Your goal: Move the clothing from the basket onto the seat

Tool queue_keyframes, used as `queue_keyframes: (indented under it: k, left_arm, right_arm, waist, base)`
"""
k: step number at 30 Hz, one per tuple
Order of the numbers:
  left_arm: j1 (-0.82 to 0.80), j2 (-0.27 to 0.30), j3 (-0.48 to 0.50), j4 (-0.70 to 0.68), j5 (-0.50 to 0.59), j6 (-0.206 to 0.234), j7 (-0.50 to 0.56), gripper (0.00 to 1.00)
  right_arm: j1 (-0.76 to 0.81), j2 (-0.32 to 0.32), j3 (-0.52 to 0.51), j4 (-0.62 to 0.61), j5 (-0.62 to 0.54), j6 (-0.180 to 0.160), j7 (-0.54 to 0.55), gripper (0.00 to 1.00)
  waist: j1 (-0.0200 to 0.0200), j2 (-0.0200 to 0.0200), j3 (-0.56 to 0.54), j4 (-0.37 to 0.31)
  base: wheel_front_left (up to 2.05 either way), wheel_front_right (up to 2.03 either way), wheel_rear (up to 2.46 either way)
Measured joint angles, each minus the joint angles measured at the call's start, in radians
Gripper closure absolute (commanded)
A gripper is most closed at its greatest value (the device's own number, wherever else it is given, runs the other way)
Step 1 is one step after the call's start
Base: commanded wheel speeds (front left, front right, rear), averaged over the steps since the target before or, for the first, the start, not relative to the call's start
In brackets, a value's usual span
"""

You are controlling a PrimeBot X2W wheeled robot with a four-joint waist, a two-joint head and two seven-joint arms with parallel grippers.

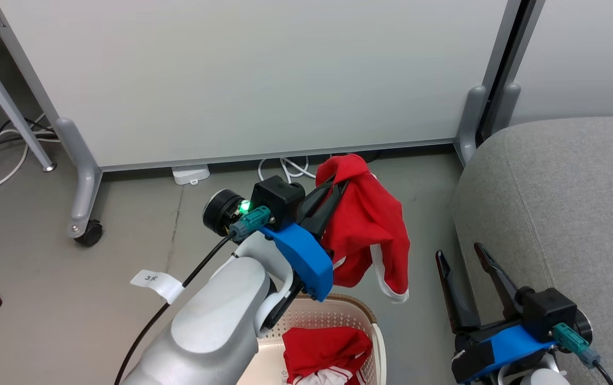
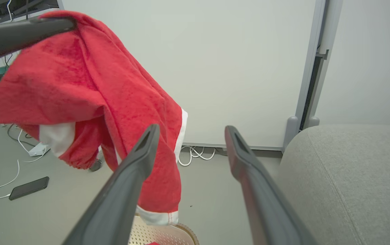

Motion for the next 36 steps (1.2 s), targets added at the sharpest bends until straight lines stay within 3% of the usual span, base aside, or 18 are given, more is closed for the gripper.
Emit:
queue_keyframes:
  k: [11,18,36]
  left_arm:
    - [-0.012,-0.004,-0.015,0.006,-0.011,0.004,0.002,1.00]
    - [-0.023,-0.005,-0.021,0.009,-0.015,0.007,0.001,1.00]
    - [-0.031,-0.008,-0.048,0.017,-0.036,0.007,-0.005,1.00]
  right_arm:
    - [0.007,0.000,0.027,-0.004,0.007,0.000,0.005,0.00]
    - [-0.032,0.000,0.102,0.027,0.009,0.000,0.040,0.00]
    - [-0.305,0.000,0.226,0.358,0.048,0.000,0.088,0.00]
  waist:
    - [0.0001,0.0000,0.004,-0.002]
    - [0.0001,0.0000,0.019,-0.008]
    - [0.0001,0.0000,0.023,-0.007]
  base:
    - [0.00,0.00,0.00]
    - [0.00,0.00,0.00]
    - [0.00,0.00,0.00]
